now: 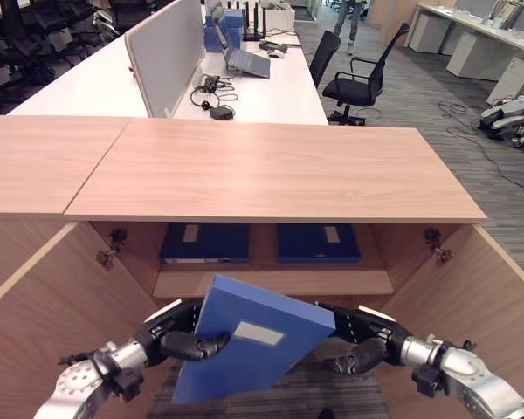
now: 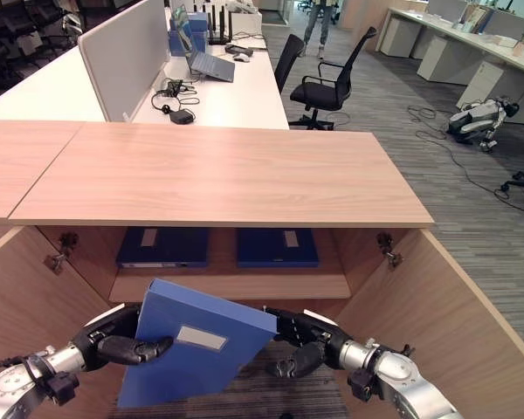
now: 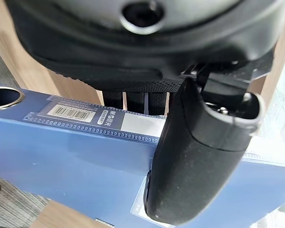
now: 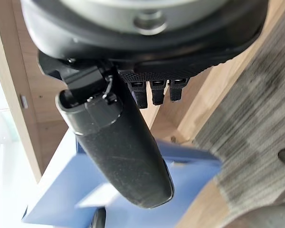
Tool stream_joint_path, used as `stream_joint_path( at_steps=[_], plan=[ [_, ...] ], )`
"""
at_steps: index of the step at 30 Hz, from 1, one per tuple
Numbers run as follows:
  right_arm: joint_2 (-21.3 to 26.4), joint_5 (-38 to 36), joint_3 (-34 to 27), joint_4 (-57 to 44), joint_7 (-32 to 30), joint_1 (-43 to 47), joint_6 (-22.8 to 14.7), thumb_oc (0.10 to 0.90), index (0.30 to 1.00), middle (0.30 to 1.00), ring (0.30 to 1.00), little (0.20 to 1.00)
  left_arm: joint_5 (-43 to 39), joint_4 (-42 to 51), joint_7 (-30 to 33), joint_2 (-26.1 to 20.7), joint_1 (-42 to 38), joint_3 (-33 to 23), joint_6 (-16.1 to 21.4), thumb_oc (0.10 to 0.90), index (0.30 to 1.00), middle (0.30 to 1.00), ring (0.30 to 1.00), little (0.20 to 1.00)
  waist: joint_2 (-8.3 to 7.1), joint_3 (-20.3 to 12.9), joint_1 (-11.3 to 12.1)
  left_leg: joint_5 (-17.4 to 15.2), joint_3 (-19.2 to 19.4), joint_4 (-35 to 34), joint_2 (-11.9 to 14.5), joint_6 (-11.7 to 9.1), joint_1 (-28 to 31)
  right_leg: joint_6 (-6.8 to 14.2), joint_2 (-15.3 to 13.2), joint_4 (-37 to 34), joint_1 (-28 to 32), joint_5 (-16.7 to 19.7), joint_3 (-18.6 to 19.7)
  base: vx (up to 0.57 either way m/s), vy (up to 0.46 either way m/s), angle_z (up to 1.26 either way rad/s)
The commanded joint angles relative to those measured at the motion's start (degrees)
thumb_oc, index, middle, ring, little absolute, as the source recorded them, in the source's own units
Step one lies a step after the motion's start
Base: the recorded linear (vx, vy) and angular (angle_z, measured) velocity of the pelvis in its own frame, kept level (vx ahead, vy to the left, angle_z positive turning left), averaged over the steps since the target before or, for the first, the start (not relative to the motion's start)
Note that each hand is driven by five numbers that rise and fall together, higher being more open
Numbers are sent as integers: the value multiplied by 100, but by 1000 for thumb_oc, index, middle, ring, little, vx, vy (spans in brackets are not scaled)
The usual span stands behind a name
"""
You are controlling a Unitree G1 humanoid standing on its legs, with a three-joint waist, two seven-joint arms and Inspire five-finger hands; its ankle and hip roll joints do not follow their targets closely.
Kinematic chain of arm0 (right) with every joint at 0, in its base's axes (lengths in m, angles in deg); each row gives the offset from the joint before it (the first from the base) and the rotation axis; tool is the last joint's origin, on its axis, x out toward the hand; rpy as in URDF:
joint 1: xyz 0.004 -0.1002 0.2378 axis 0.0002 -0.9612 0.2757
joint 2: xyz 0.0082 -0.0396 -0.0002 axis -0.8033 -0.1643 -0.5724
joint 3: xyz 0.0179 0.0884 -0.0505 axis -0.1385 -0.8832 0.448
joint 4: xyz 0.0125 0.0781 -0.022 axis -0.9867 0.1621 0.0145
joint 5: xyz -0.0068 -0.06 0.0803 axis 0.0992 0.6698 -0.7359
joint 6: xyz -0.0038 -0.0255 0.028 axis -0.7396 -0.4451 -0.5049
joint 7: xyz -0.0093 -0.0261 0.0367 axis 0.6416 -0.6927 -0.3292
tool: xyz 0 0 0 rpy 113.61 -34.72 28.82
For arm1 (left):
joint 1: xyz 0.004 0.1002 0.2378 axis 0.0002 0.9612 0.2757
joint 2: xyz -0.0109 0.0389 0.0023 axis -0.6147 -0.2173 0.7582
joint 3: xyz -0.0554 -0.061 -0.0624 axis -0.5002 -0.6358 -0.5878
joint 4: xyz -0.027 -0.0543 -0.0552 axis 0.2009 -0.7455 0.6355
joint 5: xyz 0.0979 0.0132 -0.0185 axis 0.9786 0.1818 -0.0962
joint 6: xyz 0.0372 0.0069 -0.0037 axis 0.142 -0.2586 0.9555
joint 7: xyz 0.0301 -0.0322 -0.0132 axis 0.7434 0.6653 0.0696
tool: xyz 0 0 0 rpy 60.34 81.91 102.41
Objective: Put the empty folder in the office cabinet
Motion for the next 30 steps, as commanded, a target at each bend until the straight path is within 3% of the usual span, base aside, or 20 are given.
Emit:
stream_joint_path(
  at_steps=[1, 14, 30],
  plan=[
    [249, -44, -213, 120, -15, 807, -657, 800, 900, 900, 900, 900, -325, 73, -169, -251, -720, -334, 536, 400, 300, 300, 300, 300, 85, -238, 90, -850, -57, -23, 120, 52, 266, 539, -224, 2, 127, -302, -26, 0, 0, 0],
    [438, 158, -184, 570, 33, 1073, -619, 800, 900, 900, 900, 900, -306, -78, -221, -208, -878, -376, 479, 400, 300, 300, 300, 300, 14, -226, 123, -829, -29, -23, 113, 37, 233, 556, -243, 2, 112, -256, -71, 0, 0, 0],
    [-307, 102, 396, 419, 291, 1022, -334, 800, 900, 900, 900, 900, -122, 11, 69, 422, -1119, -494, 583, 400, 300, 300, 300, 300, -19, -217, 110, -864, 32, -23, 112, 32, 295, 516, -218, 2, 113, -269, 1, 0, 0, 0]
  ],
)
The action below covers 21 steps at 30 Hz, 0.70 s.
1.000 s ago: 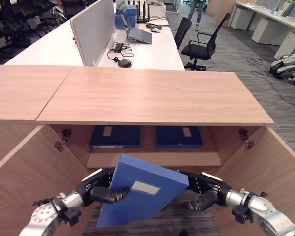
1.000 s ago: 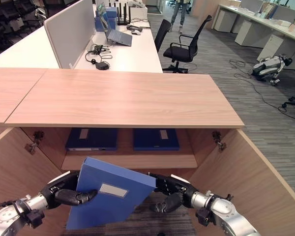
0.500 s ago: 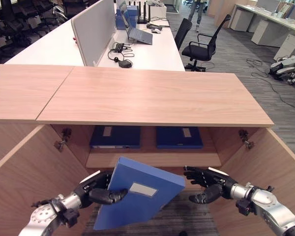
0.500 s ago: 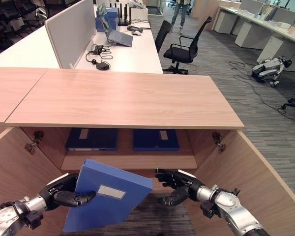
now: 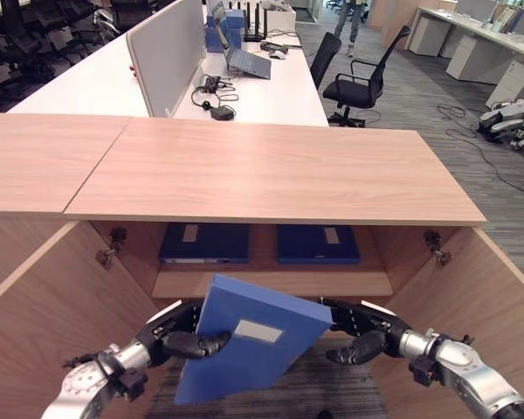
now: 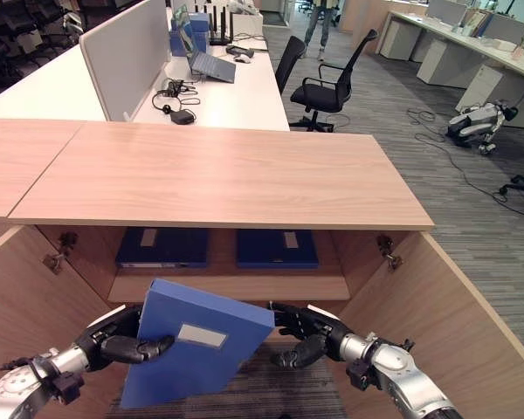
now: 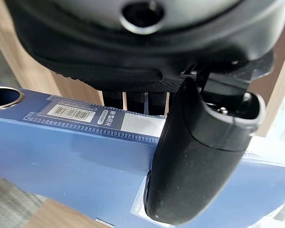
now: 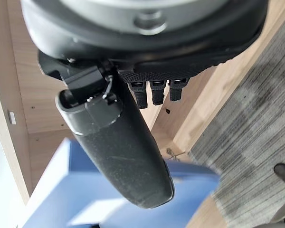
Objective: Put the empty folder in the office cabinet
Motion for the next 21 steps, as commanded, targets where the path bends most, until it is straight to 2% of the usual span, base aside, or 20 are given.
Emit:
stream_joint_path(
  at_steps=[1, 14, 21],
  plan=[
    [94, -128, 259, -149, 185, 684, -261, 800, 900, 900, 900, 900, -156, 215, 13, 80, -895, -481, 589, 400, 300, 300, 300, 300, 16, -216, 100, -864, 15, -25, 104, 33, 281, 501, -230, 40, 111, -259, 2, 0, 0, 0],
    [-500, -307, 753, -236, 220, 869, -141, 800, 900, 900, 900, 900, -53, 176, 298, 616, -1270, -300, 686, 400, 300, 300, 300, 300, 39, -237, 71, -893, 104, -25, 122, 30, 351, 465, -209, 40, 151, -304, 50, 0, 1, -6],
    [-1003, -463, 726, -66, -84, 1014, -302, 800, 900, 900, 900, 900, -358, 348, 315, 1155, -1420, 16, 630, 400, 300, 300, 300, 300, 54, -224, 75, -899, 114, -25, 125, 39, 378, 446, -205, 40, 187, -321, 47, 0, 0, 0]
  ],
)
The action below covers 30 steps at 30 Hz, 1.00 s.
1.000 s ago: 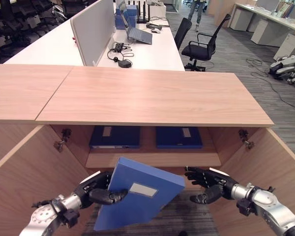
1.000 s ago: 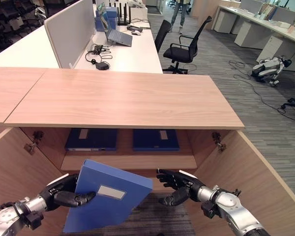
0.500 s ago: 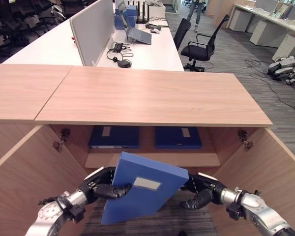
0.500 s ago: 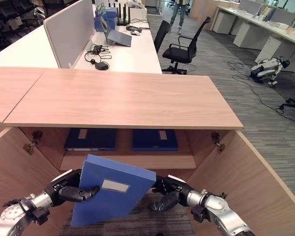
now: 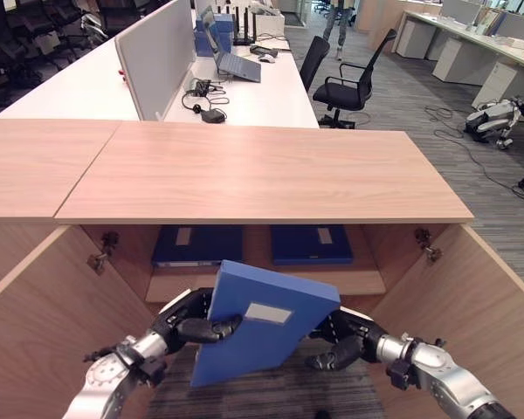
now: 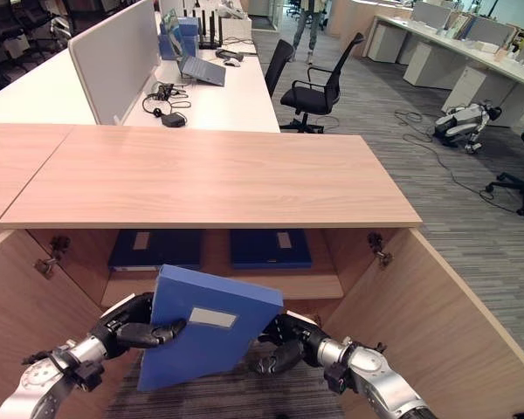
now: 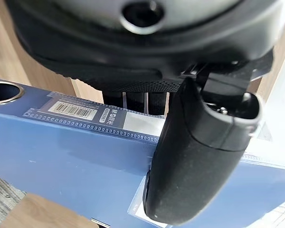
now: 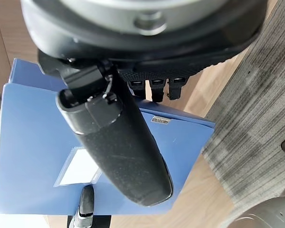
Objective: Put the empty folder in the office cabinet
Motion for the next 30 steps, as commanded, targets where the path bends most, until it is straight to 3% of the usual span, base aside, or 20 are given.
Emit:
stream_joint_path(
  at_steps=[1, 5, 11, 25, 26, 27, 30],
  plan=[
    [-457, -451, 382, -101, 140, 855, -536, 800, 900, 900, 900, 900, -586, 377, -157, 405, -1140, 62, 629, 400, 300, 300, 300, 300, 69, -223, 84, -880, -43, -41, 113, 43, 284, 481, -230, 41, 182, -350, -81, 0, 0, 0],
    [-800, -507, 122, 145, -204, 896, -770, 800, 900, 900, 900, 900, -1079, 659, -361, 802, -1054, 447, 410, 400, 300, 300, 300, 300, 73, -218, 90, -893, -59, -41, 102, 65, 285, 480, -247, 41, 192, -349, -110, 0, 0, 0],
    [-1307, -945, -191, 290, -609, 909, -1062, 800, 900, 900, 900, 900, -1549, 1040, -560, 955, -850, 960, 139, 400, 300, 300, 300, 300, 82, -169, 82, -887, -96, -41, 87, 91, 259, 472, -245, 41, 180, -338, -111, 0, 0, 0],
    [-1945, -1137, -90, 819, -1231, 1299, -1381, 800, 900, 900, 900, 900, -2190, 1649, -530, 912, -916, 1737, -102, 400, 300, 300, 300, 300, 98, -115, 49, -885, -107, -41, 83, 110, 238, 451, -219, 41, 148, -339, -75, 0, 0, 0],
    [-2000, -1238, -16, 812, -1167, 1335, -1351, 739, 808, 808, 808, 808, -2205, 1661, -532, 910, -959, 1807, -115, 400, 300, 300, 300, 300, 93, -111, 49, -884, -106, -41, 83, 109, 242, 446, -213, 41, 146, -341, -73, 0, 0, 0],
    [-2030, -1423, 160, 733, -1032, 1392, -1312, 400, 300, 300, 300, 300, -2224, 1622, -528, 912, -1079, 1951, -121, 400, 300, 300, 300, 300, 82, -110, 40, -881, -111, -41, 92, 101, 243, 440, -211, 41, 148, -345, -75, 0, 0, 0],
    [-2022, -1586, 327, 566, -897, 1349, -1272, 400, 300, 300, 300, 300, -2204, 1585, -534, 914, -1177, 2054, -88, 400, 300, 300, 300, 300, 71, -112, 32, -884, -108, -41, 97, 93, 241, 440, -207, 41, 152, -356, -80, 0, 0, 0]
  ],
)
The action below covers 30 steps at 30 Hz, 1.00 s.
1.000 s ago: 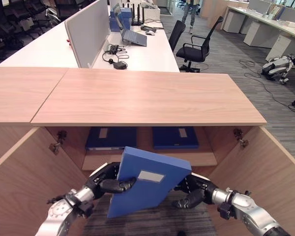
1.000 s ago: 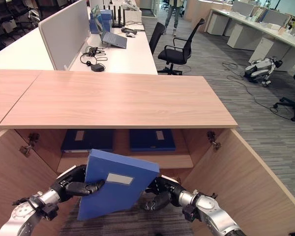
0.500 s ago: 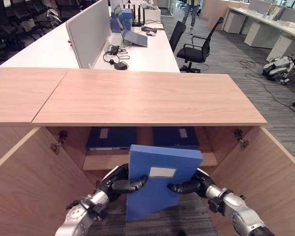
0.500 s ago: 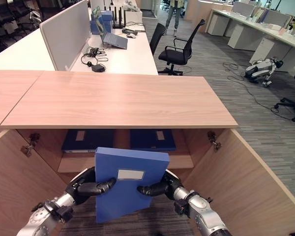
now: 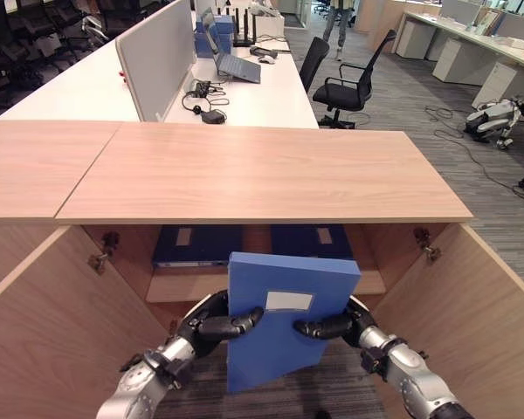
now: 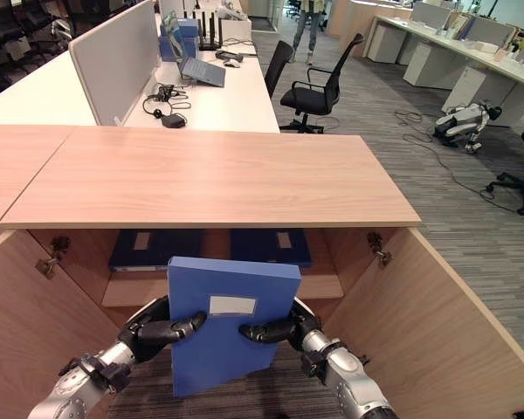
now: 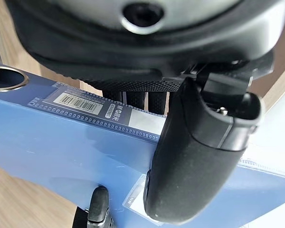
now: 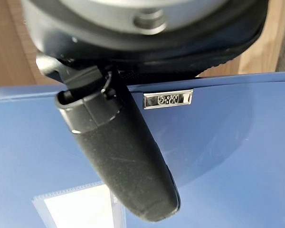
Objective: Put the empty folder in the office cabinet
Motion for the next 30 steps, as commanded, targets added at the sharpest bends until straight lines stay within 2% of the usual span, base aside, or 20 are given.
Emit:
stream_joint_path(
  at_steps=[1, 2, 6, 11, 12, 13, 14, 20, 22, 24, 25, 26, 27, 28, 29, 30],
  plan=[
    [-763, -836, 565, -548, 439, 1091, -429, 400, 300, 300, 300, 300, -624, 1325, -886, 607, -1110, 1249, 312, 400, 300, 300, 300, 300, 55, -119, 33, -902, -95, -39, 95, 95, 246, 457, -205, 42, 150, -371, -72, 0, 0, 0],
    [-803, -1140, 663, -612, 534, 993, -359, 400, 300, 300, 300, 300, -617, 1315, -900, 600, -1169, 1322, 322, 400, 300, 300, 300, 300, 60, -118, 26, -899, -89, -39, 92, 87, 248, 457, -200, 42, 153, -373, -77, 0, 0, 0],
    [-881, -1593, 833, -577, 687, 724, -274, 400, 300, 300, 300, 300, -609, 1256, -896, 558, -1178, 1323, 359, 400, 300, 300, 300, 300, 65, -84, -9, -889, -82, -39, 92, 72, 243, 458, -189, 42, 144, -371, -72, 0, 0, 0],
    [-818, -1299, 868, -452, 634, 407, -205, 400, 300, 300, 300, 300, -520, 1127, -872, 496, -988, 1203, 380, 400, 300, 300, 300, 300, 93, -92, -51, -894, -63, -39, 93, 67, 237, 465, -181, 42, 123, -377, -52, 0, 0, 0],
    [-797, -1113, 860, -406, 625, 268, -125, 400, 300, 300, 300, 300, -443, 1009, -808, 477, -823, 1106, 368, 595, 592, 592, 592, 592, 115, -92, -59, -895, -56, -39, 94, 68, 245, 462, -176, 42, 123, -382, -44, 14, 0, -3],
    [-796, -1112, 862, -408, 624, 264, -124, 400, 300, 300, 300, 300, -442, 1010, -808, 478, -819, 1105, 368, 731, 796, 796, 796, 796, 116, -95, -60, -896, -56, -39, 94, 68, 245, 462, -175, 42, 123, -382, -44, 0, 0, 0],
    [-772, -992, 826, -403, 604, 146, -93, 400, 300, 300, 300, 300, -358, 927, -734, 466, -704, 1038, 375, 800, 900, 900, 900, 900, 128, -103, -67, -898, -52, -39, 93, 70, 249, 462, -177, 42, 127, -385, -45, 0, 0, 0],
    [-664, -739, 454, -207, 420, -264, -24, 400, 300, 300, 300, 300, 104, 400, -484, 317, -340, 741, 353, 800, 900, 900, 900, 900, 199, -40, -132, -869, -68, -39, 98, 58, 218, 471, -170, 42, 99, -384, -29, 0, 0, 0],
    [-528, -553, 173, -80, 337, -422, -20, 400, 300, 300, 300, 300, 579, 22, -373, 156, -163, 517, 403, 800, 900, 900, 900, 900, 261, 21, -173, -838, -70, -39, 96, 45, 160, 474, -166, 42, 38, -378, -17, 0, 0, 0],
    [-456, -446, -93, 111, 213, -511, -37, 400, 300, 300, 300, 300, 807, -543, -251, 227, -46, 303, 354, 800, 900, 900, 900, 900, 329, 98, -219, -822, -54, -39, 112, 28, 104, 471, -149, 42, -23, -381, -5, -9, -2, -2],
    [-458, -446, -94, 112, 213, -508, -37, 400, 300, 300, 300, 300, 808, -546, -252, 227, -50, 303, 355, 800, 900, 900, 900, 900, 319, 86, -224, -808, -58, -39, 100, 32, 83, 473, -161, 42, -43, -374, -5, -85, -15, 0],
    [-427, -483, -412, 294, 5, -457, -76, 400, 300, 300, 300, 300, 748, -1195, 72, 522, -25, -26, 254, 800, 900, 900, 900, 900, 384, 261, -282, -771, -62, 6, 107, 18, -75, 453, -140, 42, -193, -336, 40, -77, -12, -6],
    [-428, -484, -412, 295, 5, -453, -76, 400, 300, 300, 300, 300, 748, -1198, 71, 521, -29, -27, 255, 800, 900, 900, 900, 900, 375, 249, -288, -759, -66, 6, 96, 21, -97, 454, -152, 42, -212, -331, 38, -249, -41, -5],
    [-508, -731, -908, 491, -415, -214, -158, 400, 300, 300, 300, 300, 532, -2026, 785, 1090, -166, -517, 279, 800, 900, 900, 900, 900, 461, 512, -372, -670, -109, 162, 127, -3, -517, 386, -158, 132, -579, -309, 104, -180, -26, -6],
    [-508, -731, -907, 491, -415, -215, -158, 400, 300, 300, 300, 300, 532, -2026, 785, 1090, -165, -517, 279, 800, 900, 900, 900, 900, 461, 509, -373, -670, -110, 163, 126, -3, -521, 386, -159, 133, -583, -309, 103, -255, -71, 5],
    [-520, -858, -1077, 584, -638, 37, -222, 400, 300, 300, 300, 300, 413, -2955, 1295, 1490, -364, -890, 254, 800, 900, 900, 900, 900, 530, 680, -415, -624, -115, 270, 184, -32, -776, 323, -175, 308, -870, -357, 125, -81, -43, 10]
  ],
)
